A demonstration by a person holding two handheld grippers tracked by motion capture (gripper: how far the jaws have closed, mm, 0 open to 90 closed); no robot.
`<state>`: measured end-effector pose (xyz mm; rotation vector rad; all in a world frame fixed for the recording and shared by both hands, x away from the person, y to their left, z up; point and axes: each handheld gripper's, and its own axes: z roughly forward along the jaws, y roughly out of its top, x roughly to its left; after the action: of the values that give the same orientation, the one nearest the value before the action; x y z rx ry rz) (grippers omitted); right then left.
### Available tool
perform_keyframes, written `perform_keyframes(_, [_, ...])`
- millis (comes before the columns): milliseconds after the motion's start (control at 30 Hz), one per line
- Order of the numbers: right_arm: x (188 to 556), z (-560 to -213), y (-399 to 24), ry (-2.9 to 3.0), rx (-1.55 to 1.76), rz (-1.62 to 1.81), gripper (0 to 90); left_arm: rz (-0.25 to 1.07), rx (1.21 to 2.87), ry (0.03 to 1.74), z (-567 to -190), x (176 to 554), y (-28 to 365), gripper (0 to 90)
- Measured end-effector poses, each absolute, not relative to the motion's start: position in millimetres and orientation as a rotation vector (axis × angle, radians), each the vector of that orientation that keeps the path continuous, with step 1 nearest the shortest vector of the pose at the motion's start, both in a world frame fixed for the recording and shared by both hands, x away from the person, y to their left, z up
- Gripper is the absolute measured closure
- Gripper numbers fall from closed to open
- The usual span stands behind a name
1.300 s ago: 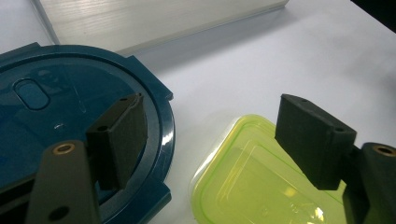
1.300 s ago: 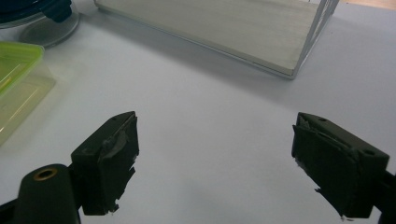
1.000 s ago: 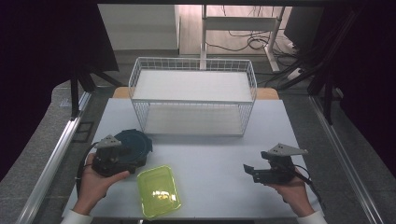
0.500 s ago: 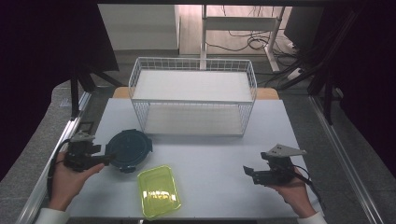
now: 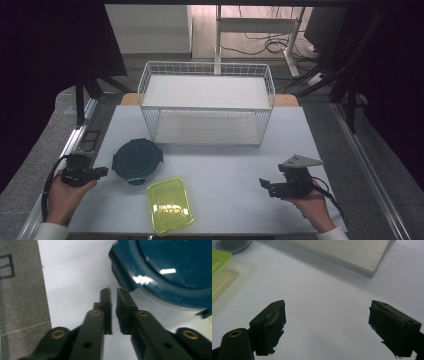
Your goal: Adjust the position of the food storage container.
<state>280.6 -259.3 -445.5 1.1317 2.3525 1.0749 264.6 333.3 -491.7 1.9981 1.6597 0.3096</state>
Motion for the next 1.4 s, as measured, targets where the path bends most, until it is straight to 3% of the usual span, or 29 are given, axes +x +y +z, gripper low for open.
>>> perform_keyframes(367, [281,-448,-257,2.362,1.131,1.055,14.0,0.27,2.055,1.661,-501,278,322,90.0])
perform_keyframes(800, [281,-449,-260,2.36,1.142,1.07,14.0,0.24,1.989,1.665,-501,300,333,90.0])
perform_keyframes(1400, [282,-451,-257,2.376,1.15,1.056,14.1,0.206,1.971,1.624,-503,306,311,90.0])
